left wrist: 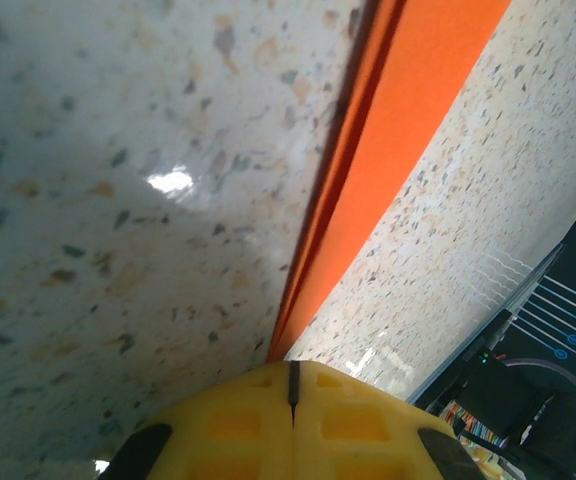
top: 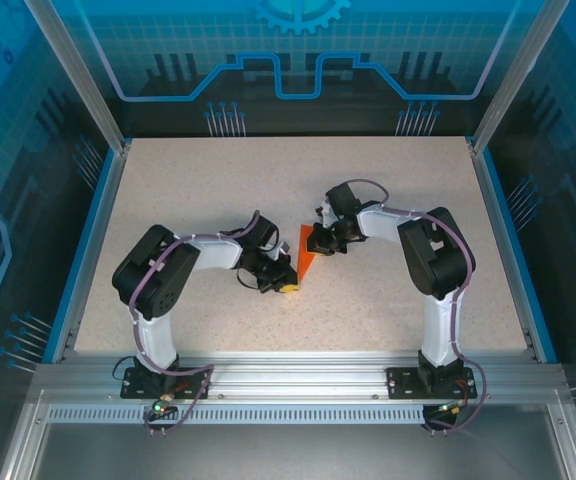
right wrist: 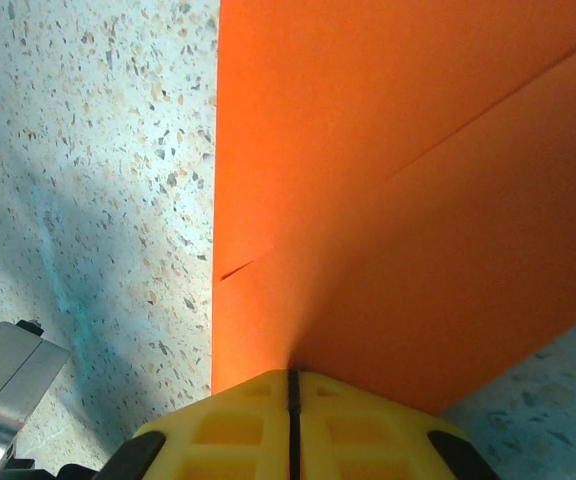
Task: Fold a paper plane with a square sheet of paper (fold left side to right side)
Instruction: Fold the wing for the fifth time at the center of the table, then turn over the paper plane at the center of the table.
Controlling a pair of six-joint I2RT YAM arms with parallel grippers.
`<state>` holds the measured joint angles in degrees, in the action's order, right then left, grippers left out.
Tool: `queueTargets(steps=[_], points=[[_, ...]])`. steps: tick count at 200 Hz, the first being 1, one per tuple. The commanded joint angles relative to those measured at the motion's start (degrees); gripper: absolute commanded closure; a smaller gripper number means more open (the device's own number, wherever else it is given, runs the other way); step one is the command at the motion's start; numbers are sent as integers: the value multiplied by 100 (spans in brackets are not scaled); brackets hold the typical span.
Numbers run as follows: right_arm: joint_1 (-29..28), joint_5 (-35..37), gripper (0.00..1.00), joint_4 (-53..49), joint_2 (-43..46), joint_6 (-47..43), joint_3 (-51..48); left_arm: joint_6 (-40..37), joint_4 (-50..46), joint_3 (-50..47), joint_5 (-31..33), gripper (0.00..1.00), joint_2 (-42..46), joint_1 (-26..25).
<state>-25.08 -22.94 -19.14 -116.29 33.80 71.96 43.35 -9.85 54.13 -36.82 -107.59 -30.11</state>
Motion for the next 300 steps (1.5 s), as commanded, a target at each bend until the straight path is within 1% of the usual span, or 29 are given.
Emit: queueTargets(steps=[1,36,58,73,86,101,113,122,136,153,163,184,192,205,225,253,267,276,300], points=[[96,365,91,-94,-198,-136,99,-114,-624,-175,135,96,203,-13],[102,383,89,106,188,-247,23,-289,-646,-149,376,95,705,35],[119,546,86,198,554,-323,-40,-410,-641,-132,534,91,1074,122],[125,747,83,170,840,-357,-100,-501,-633,-122,682,85,1312,212],[124,932,77,148,1113,-345,-203,-578,-598,-126,828,79,1521,301],[101,1188,70,105,1415,-259,-403,-671,-555,-109,1070,74,1739,408],[46,1406,63,34,1597,-131,-533,-758,-542,-58,1294,64,1901,475],[-30,1560,58,-45,1686,-12,-599,-824,-538,-19,1505,59,2004,514],[-194,1735,50,-135,1719,164,-650,-887,-487,49,1810,53,2148,552],[-420,1808,44,-117,1597,338,-616,-890,-365,108,2040,47,2260,607],[-526,1852,44,-141,1444,423,-523,-890,-350,148,2133,45,2282,629],[-670,2010,44,-344,1117,560,-250,-899,-394,203,2196,44,2269,667],[-714,2077,44,-414,1005,580,-155,-894,-404,190,2190,45,2265,668],[-755,2221,48,-600,871,609,-33,-868,-421,145,2190,44,2273,677],[-770,2376,62,-783,846,676,-42,-838,-447,76,2218,44,2321,681],[-804,2416,83,-706,1237,657,-213,-876,-519,87,2296,44,2400,680],[-844,2414,91,-706,1428,586,-218,-922,-603,133,2368,44,2443,690],[-887,2378,94,-706,1555,538,-211,-957,-669,158,2432,43,2486,682],[-994,2067,99,-550,1836,384,-192,-1063,-852,212,2718,42,2664,707]])
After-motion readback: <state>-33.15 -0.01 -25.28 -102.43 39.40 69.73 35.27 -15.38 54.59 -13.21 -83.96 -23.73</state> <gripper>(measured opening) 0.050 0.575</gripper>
